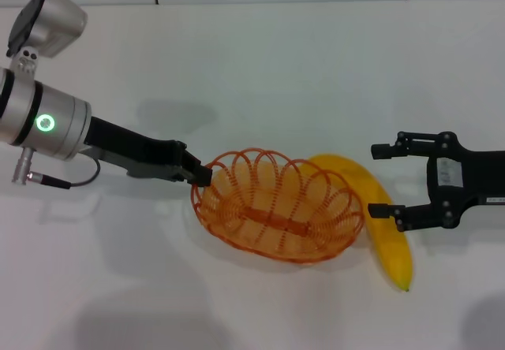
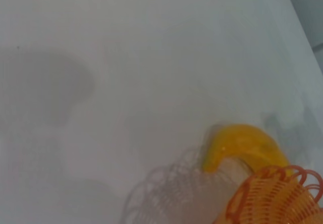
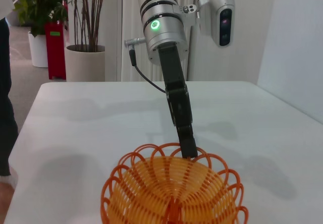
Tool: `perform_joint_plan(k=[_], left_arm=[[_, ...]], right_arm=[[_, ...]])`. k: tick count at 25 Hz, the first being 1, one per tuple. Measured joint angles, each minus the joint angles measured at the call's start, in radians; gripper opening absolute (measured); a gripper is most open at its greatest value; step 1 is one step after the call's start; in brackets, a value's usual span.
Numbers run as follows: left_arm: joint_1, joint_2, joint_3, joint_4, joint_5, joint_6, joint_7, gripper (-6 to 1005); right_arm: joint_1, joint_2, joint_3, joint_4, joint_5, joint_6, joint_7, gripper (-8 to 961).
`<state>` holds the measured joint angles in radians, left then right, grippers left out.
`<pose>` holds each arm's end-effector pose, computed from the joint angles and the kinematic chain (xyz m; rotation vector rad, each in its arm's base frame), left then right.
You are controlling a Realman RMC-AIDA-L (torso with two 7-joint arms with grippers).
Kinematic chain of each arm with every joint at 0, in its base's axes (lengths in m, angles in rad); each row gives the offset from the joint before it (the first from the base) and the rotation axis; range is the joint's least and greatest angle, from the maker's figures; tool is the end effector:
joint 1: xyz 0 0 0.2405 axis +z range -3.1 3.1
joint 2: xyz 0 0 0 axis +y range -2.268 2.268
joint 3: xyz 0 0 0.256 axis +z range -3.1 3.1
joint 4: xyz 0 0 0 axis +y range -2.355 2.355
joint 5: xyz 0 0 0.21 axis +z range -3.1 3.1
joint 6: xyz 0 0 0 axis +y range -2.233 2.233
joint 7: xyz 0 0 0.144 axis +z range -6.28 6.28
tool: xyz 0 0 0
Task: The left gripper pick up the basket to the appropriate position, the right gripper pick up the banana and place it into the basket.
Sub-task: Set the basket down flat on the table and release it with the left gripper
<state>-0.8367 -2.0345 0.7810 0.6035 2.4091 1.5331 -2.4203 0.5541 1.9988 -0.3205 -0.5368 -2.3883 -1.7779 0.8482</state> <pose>-0.2144 0.3756 -0.0194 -2.6019 -1.7304 -0.0897 0.3005 0.2950 0.0238 -2.8419 0.0899 0.5897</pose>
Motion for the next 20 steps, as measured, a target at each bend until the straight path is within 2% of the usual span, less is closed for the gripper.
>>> perform_joint_plan(k=[5,20], left_arm=[[0.002,0.0,-0.003,-0.033,-0.001,0.0,-0.007,63],[0.012,0.0,-0.009,-0.034,-0.002,-0.01,-0.034,64]], right_arm=[[0.001,0.0,0.0,0.0,0.0,0.0,0.0,831],[0.001,0.0,0.0,0.0,0.0,0.0,0.0,833]])
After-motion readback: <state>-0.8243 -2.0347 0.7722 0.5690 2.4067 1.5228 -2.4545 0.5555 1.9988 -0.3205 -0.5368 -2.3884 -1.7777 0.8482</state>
